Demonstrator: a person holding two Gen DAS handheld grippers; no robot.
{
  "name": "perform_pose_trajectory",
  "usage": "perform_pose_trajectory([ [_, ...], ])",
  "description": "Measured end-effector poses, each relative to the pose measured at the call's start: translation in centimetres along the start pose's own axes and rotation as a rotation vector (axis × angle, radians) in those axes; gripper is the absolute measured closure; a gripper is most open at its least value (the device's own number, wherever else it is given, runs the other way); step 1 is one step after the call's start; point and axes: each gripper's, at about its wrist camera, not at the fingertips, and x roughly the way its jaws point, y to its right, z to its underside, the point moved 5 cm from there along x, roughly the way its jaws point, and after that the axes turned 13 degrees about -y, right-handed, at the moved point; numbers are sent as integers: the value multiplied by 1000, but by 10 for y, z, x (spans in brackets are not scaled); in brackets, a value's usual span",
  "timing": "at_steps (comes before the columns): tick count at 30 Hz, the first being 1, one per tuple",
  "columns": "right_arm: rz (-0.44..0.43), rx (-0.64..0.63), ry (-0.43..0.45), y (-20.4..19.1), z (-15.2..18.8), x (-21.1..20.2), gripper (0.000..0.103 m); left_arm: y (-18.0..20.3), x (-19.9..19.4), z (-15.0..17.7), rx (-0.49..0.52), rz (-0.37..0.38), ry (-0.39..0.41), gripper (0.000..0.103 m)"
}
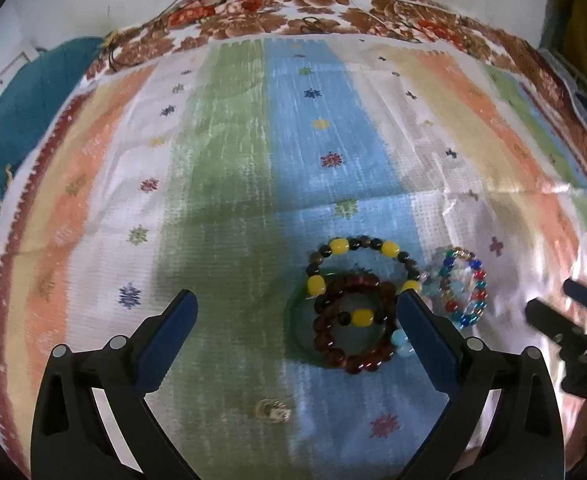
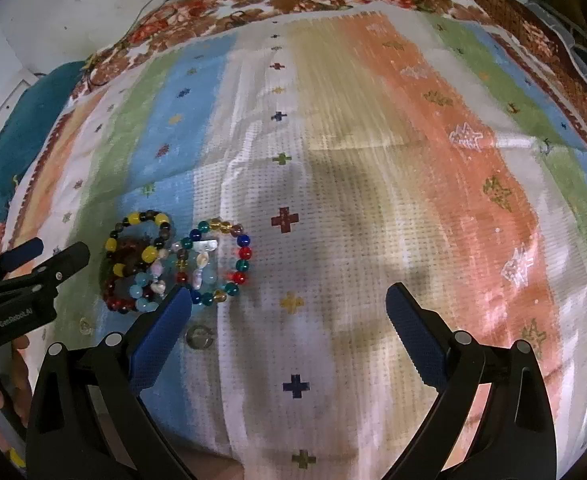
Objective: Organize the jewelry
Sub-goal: 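Move both tools forward past the tin toward the bracelet cluster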
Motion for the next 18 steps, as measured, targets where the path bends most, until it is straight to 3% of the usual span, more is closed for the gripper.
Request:
perform_pose_trajectory([
  [4,2,-5,-6,-1,-4,7,10,4,3,-6,14,-7,6,6],
  [16,13,-21,-37,-6,-14,27,12,-5,28,-20,8,10,-37,6],
  [18,20,-24,-36,-7,-15,28,17,-7,30,-23,11,10,-40,8],
])
